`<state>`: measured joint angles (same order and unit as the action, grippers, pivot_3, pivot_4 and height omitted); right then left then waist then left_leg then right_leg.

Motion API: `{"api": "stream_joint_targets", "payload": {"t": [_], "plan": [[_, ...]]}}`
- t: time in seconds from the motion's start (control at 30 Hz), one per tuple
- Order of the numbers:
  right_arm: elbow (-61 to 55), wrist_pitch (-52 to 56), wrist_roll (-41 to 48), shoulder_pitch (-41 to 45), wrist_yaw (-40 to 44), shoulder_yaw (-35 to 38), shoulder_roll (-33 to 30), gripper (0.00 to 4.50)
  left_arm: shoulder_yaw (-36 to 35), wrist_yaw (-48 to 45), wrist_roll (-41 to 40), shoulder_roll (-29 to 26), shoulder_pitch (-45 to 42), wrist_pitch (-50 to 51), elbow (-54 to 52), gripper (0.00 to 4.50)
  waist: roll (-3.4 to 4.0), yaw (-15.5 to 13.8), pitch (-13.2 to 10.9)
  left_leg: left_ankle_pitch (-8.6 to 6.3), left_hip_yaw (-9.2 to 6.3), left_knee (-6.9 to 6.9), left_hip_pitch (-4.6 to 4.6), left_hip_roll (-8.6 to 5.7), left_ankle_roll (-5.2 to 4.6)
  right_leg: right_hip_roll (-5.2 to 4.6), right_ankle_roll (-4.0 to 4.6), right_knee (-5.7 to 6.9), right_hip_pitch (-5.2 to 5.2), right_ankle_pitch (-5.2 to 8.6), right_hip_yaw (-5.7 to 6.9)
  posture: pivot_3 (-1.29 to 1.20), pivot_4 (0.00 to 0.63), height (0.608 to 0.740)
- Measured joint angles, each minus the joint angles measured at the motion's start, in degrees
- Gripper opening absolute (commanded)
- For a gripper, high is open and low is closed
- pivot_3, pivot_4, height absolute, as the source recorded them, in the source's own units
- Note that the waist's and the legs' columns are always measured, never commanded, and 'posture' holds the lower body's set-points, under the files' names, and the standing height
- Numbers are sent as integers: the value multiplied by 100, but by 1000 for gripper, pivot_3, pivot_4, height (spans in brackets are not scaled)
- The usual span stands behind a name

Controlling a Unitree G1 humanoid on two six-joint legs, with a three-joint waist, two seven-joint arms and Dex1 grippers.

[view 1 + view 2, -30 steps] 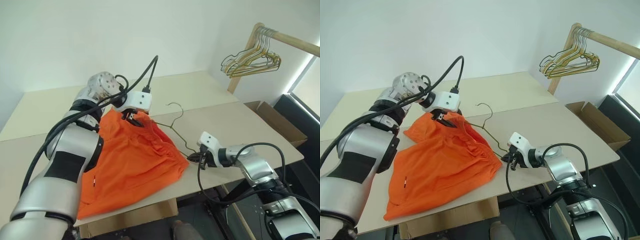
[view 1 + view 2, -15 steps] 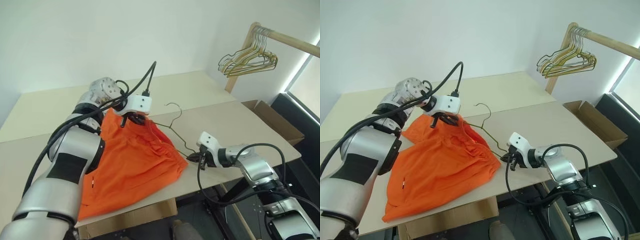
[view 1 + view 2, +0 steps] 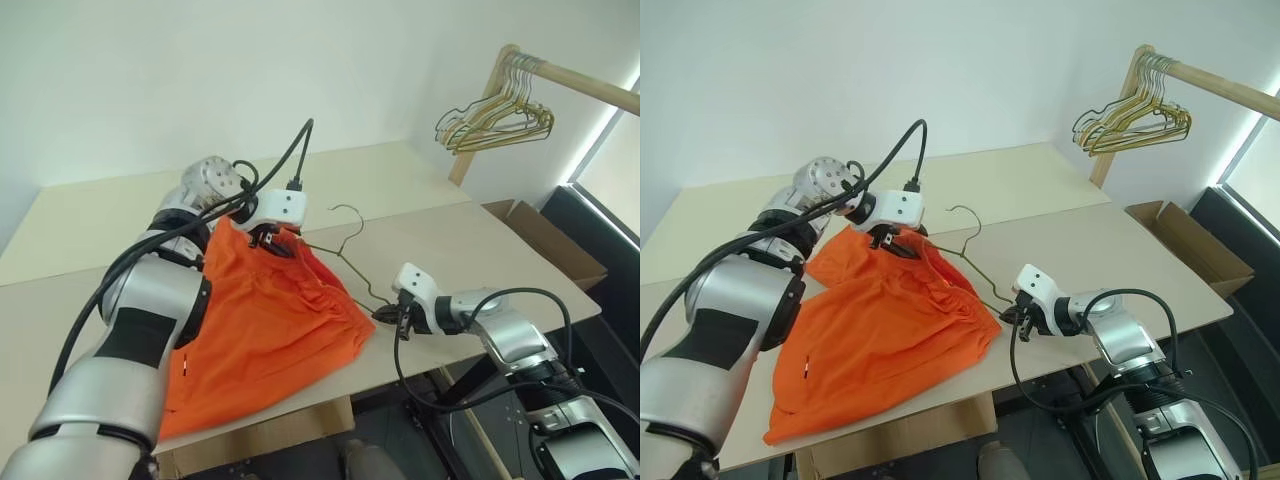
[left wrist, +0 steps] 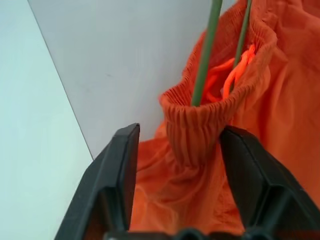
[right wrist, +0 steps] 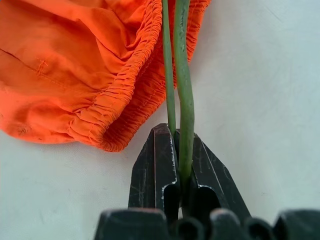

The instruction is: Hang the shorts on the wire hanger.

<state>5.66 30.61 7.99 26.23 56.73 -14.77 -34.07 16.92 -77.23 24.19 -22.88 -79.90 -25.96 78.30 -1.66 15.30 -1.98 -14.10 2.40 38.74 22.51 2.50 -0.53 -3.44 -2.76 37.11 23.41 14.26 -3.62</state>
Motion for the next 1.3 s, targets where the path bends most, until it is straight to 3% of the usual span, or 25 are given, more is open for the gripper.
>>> {"api": "stream_joint_targets", "payload": {"t": [0.27, 0.37, 0.5, 0.57, 0.83, 1.07, 1.2, 1.3], "plan": [[-57, -10, 1, 0, -12, 0, 0, 0, 9, 267, 49, 41, 8, 60, 3, 2489, 0, 31, 0, 0, -1, 0, 0, 0, 0, 0, 0, 0, 0, 0, 0, -256, 0, 740], [-64, -29, 1, -4, -12, 0, 0, 0, 14, 299, 56, 45, 20, 88, 6, 1861, 0, 64, 0, 0, -1, 0, 0, 0, 0, 0, 0, 0, -1, 0, 0, -255, 0, 740], [-66, -49, -4, -34, -39, 0, 0, 0, 17, 240, 57, 75, 107, 109, 27, 534, 0, 126, 0, 0, -1, 0, 0, -1, 0, -1, 0, 0, -1, -1, 0, -254, 0, 740], [-66, -58, -48, -39, -71, 5, -21, 0, 67, 146, 114, 83, 121, 84, 29, 89, 0, 135, 0, 0, -1, 0, 0, -1, 0, -2, 0, 0, -1, -1, 0, -254, 0, 740], [-34, -414, -297, -39, -130, 4, -43, 0, 57, 127, 116, 78, 145, 79, 28, 52, 0, 140, 0, 0, -3, 0, -1, -1, 0, -2, -2, 0, -2, -1, 0, -243, 0, 740], [52, -1152, -496, -45, -170, 18, -102, 2196, -85, -167, 16, -29, 144, 58, 28, 52, 0, 150, 0, 0, -3, 0, -2, -1, 0, -2, -2, 0, -2, -1, 0, -239, 0, 740], [300, -1260, -486, -56, -297, 150, -137, 2196, -144, -442, -18, -200, 128, -56, 27, 52, 2, 140, -2, 0, -3, -1, -5, -2, 0, -3, -1, 1, -6, -2, -1, -229, 0, 740], [319, -1381, -299, -142, -269, 677, -434, 2196, -218, -681, -93, -439, 35, -192, 27, 52, -1, 127, -5, -1, -4, -1, -1, -4, -1, -5, -1, -3, -6, -2, 0, -228, 0, 740]]}}
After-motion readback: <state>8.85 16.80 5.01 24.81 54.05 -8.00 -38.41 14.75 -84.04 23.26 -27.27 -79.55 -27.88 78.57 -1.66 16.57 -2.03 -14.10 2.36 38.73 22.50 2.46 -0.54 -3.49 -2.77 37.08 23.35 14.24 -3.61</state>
